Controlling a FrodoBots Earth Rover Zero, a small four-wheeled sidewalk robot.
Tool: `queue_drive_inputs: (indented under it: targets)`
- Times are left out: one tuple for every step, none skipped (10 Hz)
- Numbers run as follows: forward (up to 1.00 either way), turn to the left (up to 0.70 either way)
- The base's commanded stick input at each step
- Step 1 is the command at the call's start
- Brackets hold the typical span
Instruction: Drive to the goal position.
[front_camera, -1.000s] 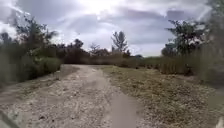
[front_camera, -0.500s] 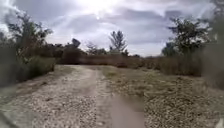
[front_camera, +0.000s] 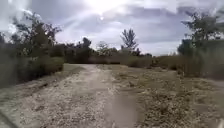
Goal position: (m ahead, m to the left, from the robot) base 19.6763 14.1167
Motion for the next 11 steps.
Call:
queue_drive_inputs:
  targets:
    - [0.85, 0.00]
    - [0.85, 0.00]
    - [0.85, 0.00]
    - [0.85, 0.00]
    - [0.85, 0.00]
    - [0.85, 0.00]
    - [0.85, 0.00]
    - [0.85, 0.00]
    - [0.85, 0.00]
    - [0.85, 0.00]
    - [0.85, 0.00]
